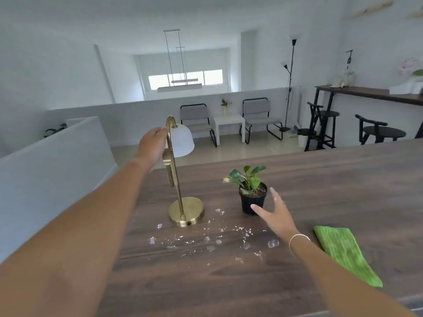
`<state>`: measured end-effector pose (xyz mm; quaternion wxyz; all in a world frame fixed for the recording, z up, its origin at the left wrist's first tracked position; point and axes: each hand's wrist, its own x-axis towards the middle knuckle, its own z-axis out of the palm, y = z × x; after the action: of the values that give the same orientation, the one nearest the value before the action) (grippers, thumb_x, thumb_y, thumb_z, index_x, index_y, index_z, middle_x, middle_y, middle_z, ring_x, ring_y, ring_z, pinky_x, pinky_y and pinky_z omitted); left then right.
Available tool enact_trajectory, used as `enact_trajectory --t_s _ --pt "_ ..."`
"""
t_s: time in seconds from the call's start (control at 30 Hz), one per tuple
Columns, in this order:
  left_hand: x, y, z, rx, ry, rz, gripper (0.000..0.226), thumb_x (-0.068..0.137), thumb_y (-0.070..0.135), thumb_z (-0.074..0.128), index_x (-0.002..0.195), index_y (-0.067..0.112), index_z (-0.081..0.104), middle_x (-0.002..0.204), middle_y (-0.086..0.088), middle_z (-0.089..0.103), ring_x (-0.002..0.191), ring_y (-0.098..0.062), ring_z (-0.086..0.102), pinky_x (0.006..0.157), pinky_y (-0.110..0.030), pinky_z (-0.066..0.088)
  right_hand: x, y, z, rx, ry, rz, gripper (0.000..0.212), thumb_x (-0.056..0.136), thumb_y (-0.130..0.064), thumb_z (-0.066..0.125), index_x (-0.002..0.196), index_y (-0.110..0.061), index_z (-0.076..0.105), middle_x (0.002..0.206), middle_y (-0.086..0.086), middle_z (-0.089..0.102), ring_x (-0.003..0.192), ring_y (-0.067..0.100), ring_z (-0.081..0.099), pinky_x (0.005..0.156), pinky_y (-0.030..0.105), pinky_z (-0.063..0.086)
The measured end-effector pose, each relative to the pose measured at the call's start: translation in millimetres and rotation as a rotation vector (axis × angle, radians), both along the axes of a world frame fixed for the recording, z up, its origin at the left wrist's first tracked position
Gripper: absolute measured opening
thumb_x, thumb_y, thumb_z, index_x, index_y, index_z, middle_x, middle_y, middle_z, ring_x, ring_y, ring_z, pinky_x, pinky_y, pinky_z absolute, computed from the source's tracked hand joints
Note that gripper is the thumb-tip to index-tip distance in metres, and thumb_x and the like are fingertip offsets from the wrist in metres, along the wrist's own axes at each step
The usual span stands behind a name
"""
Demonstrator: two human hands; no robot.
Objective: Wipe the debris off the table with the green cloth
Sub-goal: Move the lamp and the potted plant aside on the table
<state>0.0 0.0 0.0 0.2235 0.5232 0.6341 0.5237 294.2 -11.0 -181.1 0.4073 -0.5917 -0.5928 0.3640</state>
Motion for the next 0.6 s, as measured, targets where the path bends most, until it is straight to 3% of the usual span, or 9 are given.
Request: enact_trajectory --t_s 0.1,0.2,0.3,0.47,0.6 --pt "5.6 12.8 4.4 0.028 -0.139 0.024 0.027 0.088 0.038 0.040 0.079 0.020 0.058 0.091 -0.004 0.058 0.086 -0.025 0.058 0.082 -0.040 0.048 1.2 22.7 -8.5 -0.009 0.058 0.019 0.096 0.074 -0.038 0.075 0.148 -0.027 0.015 0.156 -0.005 0.022 0.142 0.016 0.024 0.112 0.036 0.025" --pt "9.3 24.8 6.1 0.080 -0.288 0.043 0.029 0.088 0.036 0.046 0.098 0.013 0.061 0.092 -0.004 0.062 0.074 -0.019 0.058 0.065 -0.029 0.053 1.1 45.9 -18.5 -0.011 0.136 0.066 0.100 0.070 -0.034 0.079 0.147 -0.029 0.015 0.152 -0.008 0.030 0.139 0.011 0.030 0.110 0.031 0.028" --pt "13.6 25.8 3.1 0.098 -0.352 0.036 0.034 0.089 0.036 0.047 0.101 0.007 0.060 0.076 -0.005 0.061 0.057 -0.017 0.054 0.044 -0.019 0.049 1.4 55.9 -28.1 -0.004 0.223 0.100 0.102 0.068 -0.027 0.082 0.145 -0.035 0.016 0.140 -0.013 0.044 0.129 0.006 0.041 0.107 0.028 0.032" --pt "13.2 27.0 0.9 0.096 -0.406 -0.033 0.027 0.090 0.038 0.047 0.099 0.017 0.063 0.058 -0.001 0.048 0.044 -0.012 0.042 0.049 -0.024 0.040 -4.6 62.8 -40.3 0.023 0.332 0.090 0.101 0.067 -0.012 0.082 0.143 -0.036 0.020 0.128 -0.009 0.053 0.119 0.011 0.053 0.106 0.031 0.039" --pt "14.3 29.5 1.0 0.106 -0.458 -0.110 0.021 0.091 0.033 0.049 0.103 0.020 0.061 0.057 0.002 0.031 0.046 -0.011 0.030 0.047 -0.023 0.029 -10.5 64.1 -36.7 0.071 0.327 0.065 0.096 0.065 -0.012 0.083 0.140 -0.034 0.027 0.120 -0.009 0.054 0.112 0.013 0.056 0.101 0.030 0.042"
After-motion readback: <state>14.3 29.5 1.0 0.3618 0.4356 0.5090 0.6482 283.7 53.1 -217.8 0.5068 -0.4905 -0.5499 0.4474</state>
